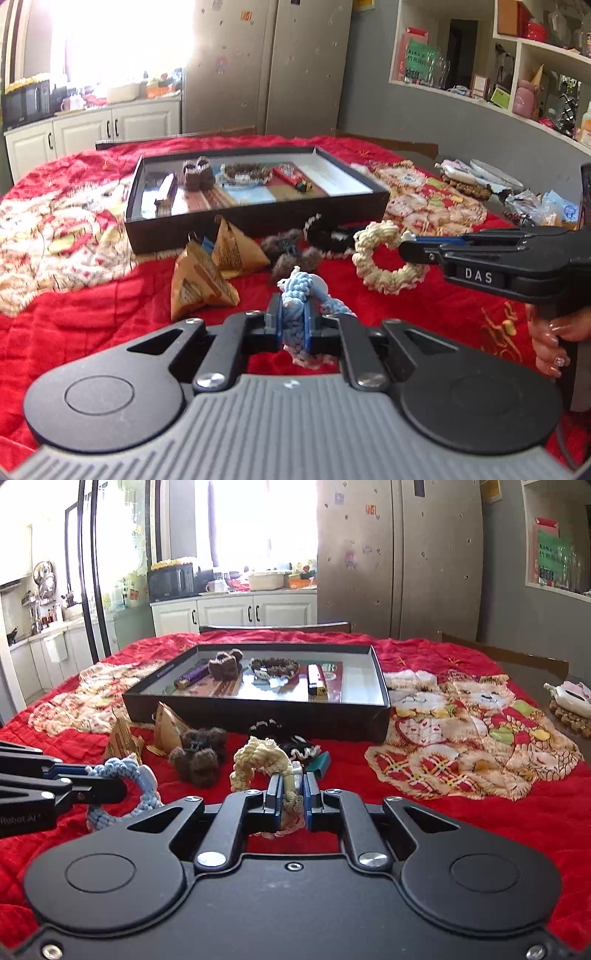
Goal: Organize objects
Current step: 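Carry the blue scrunchie with left tool while right tool carries the cream scrunchie over the box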
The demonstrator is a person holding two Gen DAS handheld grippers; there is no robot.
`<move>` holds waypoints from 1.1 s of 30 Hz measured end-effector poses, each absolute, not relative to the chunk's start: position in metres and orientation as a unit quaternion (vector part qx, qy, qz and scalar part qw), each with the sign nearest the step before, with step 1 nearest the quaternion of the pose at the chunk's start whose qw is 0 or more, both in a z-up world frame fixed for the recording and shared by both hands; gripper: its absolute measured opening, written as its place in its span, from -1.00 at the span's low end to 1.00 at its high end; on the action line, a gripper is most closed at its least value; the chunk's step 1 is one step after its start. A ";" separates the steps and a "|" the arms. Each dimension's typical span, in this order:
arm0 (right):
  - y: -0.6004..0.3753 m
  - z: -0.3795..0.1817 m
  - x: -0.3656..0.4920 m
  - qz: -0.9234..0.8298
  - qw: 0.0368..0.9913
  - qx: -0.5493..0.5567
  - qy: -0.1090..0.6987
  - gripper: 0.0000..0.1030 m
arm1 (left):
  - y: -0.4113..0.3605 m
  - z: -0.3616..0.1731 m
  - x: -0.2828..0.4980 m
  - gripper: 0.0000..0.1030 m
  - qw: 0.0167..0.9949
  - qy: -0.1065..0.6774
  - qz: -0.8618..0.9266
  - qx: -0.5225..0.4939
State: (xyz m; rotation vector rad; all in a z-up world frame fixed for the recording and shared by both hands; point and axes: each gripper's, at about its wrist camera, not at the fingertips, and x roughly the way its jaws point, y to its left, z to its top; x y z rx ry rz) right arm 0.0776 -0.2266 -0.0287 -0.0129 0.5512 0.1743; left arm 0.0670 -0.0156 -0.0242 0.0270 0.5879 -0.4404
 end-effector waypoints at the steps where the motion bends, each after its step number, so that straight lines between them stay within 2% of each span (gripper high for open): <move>1: -0.227 -0.026 0.076 0.089 0.959 -0.005 0.268 -0.79 | -0.015 -0.021 0.067 -0.76 0.934 0.283 -0.217 0.012; 11: -0.225 0.009 0.077 0.107 0.965 -0.009 0.239 -0.79 | -0.008 0.014 0.076 -0.76 0.946 0.247 -0.210 0.017; 22: -0.228 0.048 0.139 0.098 0.970 -0.003 0.224 -0.79 | -0.011 0.038 0.135 -0.75 0.960 0.219 -0.172 0.018; 33: -0.215 0.026 0.229 0.092 0.960 0.032 0.262 -0.79 | -0.012 0.022 0.214 -0.75 0.961 0.245 -0.130 -0.015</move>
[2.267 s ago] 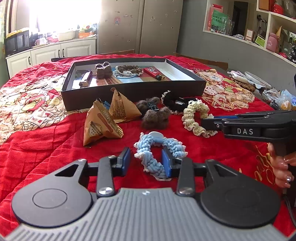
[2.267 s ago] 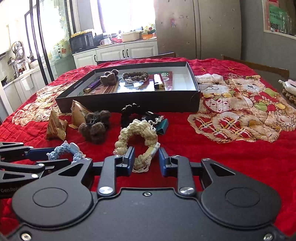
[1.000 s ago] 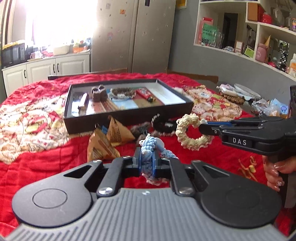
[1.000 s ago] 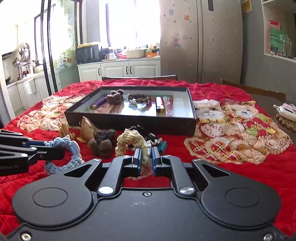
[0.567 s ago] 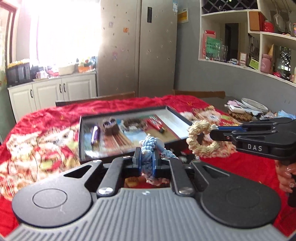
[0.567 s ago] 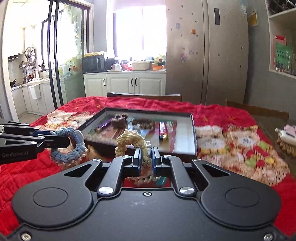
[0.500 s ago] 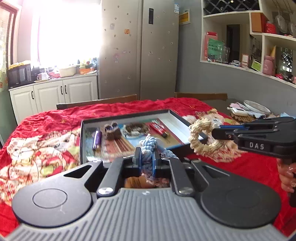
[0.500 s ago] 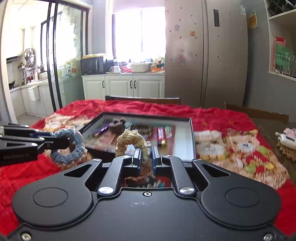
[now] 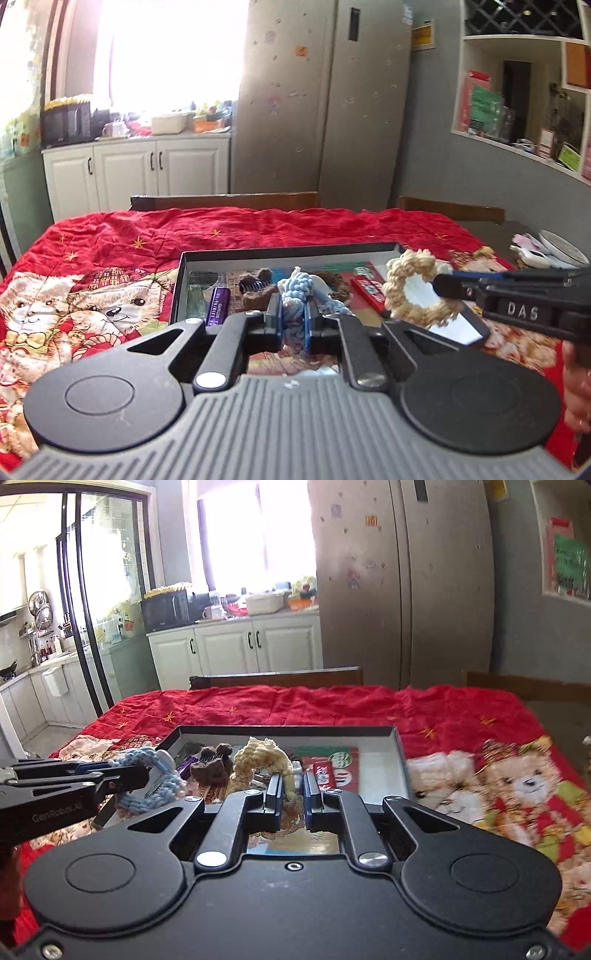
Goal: Organize objects
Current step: 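Carry the blue scrunchie with left tool while right tool carries the cream scrunchie over the box, then open left tool to drop the blue scrunchie while right tool releases the cream scrunchie into the box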
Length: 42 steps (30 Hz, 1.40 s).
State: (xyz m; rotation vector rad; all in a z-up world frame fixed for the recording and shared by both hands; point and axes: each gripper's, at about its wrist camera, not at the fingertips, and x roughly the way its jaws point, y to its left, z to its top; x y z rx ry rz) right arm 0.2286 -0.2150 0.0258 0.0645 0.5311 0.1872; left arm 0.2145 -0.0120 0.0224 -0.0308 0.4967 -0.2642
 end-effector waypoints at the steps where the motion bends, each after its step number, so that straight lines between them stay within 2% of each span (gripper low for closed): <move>1: -0.213 0.022 0.235 0.092 0.959 0.033 0.265 -0.79 | -0.012 0.020 0.219 -0.75 0.960 0.247 -0.128 -0.017; 20: -0.207 -0.033 0.288 0.091 0.948 0.060 0.299 -0.79 | -0.014 -0.022 0.265 -0.74 0.952 0.285 -0.112 -0.021; 42: -0.202 -0.048 0.297 0.090 0.941 0.047 0.323 -0.79 | -0.008 -0.030 0.274 -0.72 0.941 0.323 -0.099 -0.016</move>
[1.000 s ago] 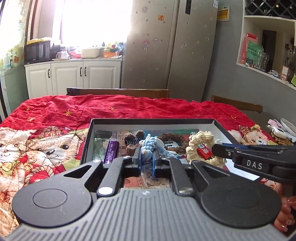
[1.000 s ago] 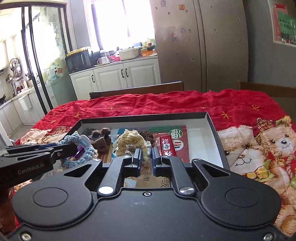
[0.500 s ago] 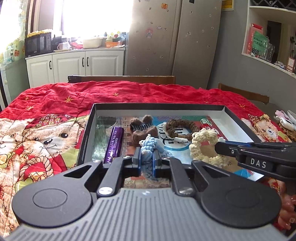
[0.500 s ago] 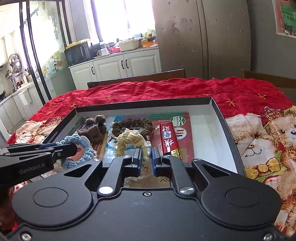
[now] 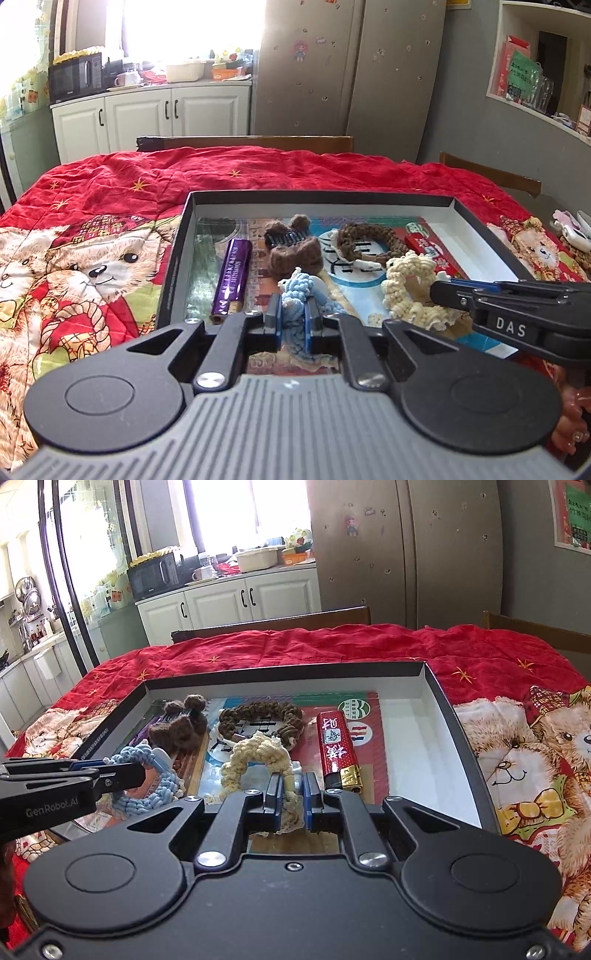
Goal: Organize objects
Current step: 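Open left tool to drop the blue scrunchie while right tool releases the cream scrunchie into the box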
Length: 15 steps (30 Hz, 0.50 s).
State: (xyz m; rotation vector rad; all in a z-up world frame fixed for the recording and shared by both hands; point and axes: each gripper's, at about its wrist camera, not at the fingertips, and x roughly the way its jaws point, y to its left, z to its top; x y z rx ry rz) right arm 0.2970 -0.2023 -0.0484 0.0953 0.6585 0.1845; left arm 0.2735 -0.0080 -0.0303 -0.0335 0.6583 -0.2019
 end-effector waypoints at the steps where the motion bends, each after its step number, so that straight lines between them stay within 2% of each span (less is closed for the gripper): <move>1: -0.202 -0.049 0.297 0.091 0.941 0.046 0.323 -0.79 | -0.007 -0.031 0.274 -0.72 0.941 0.325 -0.098 -0.016; 8: -0.200 -0.051 0.298 0.094 0.939 0.043 0.328 -0.77 | -0.007 -0.034 0.277 -0.68 0.936 0.338 -0.094 -0.012; 9: -0.201 -0.051 0.297 0.094 0.939 0.044 0.328 -0.76 | -0.006 -0.034 0.277 -0.57 0.936 0.338 -0.094 -0.013; 10: -0.201 -0.051 0.298 0.094 0.939 0.044 0.328 -0.76 | -0.006 -0.034 0.277 -0.35 0.937 0.337 -0.093 -0.014; 11: -0.201 -0.051 0.298 0.094 0.939 0.044 0.328 -0.75 | -0.005 -0.034 0.277 -0.25 0.937 0.336 -0.092 -0.015; 15: -0.201 -0.051 0.298 0.093 0.940 0.042 0.327 -0.67 | -0.005 -0.029 0.274 -0.18 0.942 0.322 -0.093 -0.016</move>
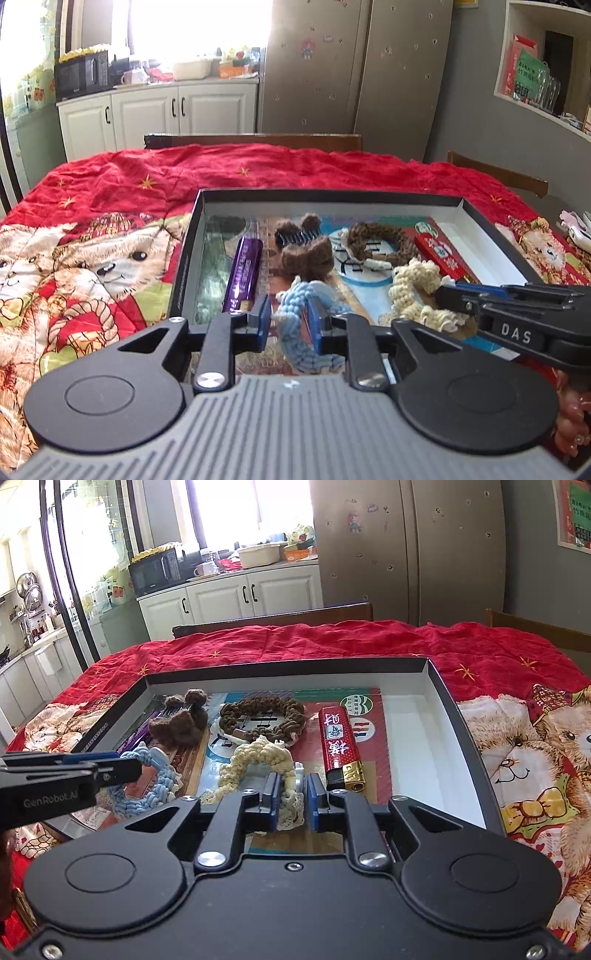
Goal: Organize objects
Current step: 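Open left tool to drop the blue scrunchie while right tool releases the cream scrunchie into the box, then move both open tools back toward the paper packets and black scrunchie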
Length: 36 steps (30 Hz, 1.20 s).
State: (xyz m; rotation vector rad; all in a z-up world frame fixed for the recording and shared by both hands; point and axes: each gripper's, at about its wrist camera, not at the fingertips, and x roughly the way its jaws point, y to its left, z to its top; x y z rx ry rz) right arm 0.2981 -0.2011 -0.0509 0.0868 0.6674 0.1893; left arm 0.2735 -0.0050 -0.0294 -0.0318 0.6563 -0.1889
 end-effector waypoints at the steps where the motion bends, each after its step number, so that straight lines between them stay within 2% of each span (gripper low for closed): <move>1: -0.201 -0.051 0.298 0.092 0.940 0.043 0.326 -0.66 | -0.005 -0.028 0.273 -0.12 0.943 0.320 -0.094 -0.016; 4: -0.202 -0.050 0.297 0.091 0.941 0.041 0.324 -0.63 | -0.006 -0.026 0.271 0.05 0.944 0.316 -0.094 -0.014; 6: -0.203 -0.049 0.296 0.091 0.942 0.043 0.321 -0.54 | -0.006 -0.024 0.270 0.12 0.945 0.312 -0.096 -0.014; 14: -0.203 -0.034 0.285 0.097 0.948 0.046 0.299 -0.38 | -0.007 -0.011 0.259 0.22 0.951 0.293 -0.099 -0.016; 20: -0.200 -0.021 0.272 0.107 0.950 0.045 0.289 -0.38 | -0.009 0.004 0.245 0.29 0.956 0.275 -0.100 -0.016; 25: -0.208 -0.004 0.252 0.104 0.954 0.043 0.277 -0.38 | -0.008 0.020 0.222 0.44 0.961 0.256 -0.100 -0.007; 36: -0.229 0.015 0.204 0.090 0.956 0.011 0.280 -0.38 | 0.000 0.036 0.173 0.46 0.966 0.234 -0.103 0.035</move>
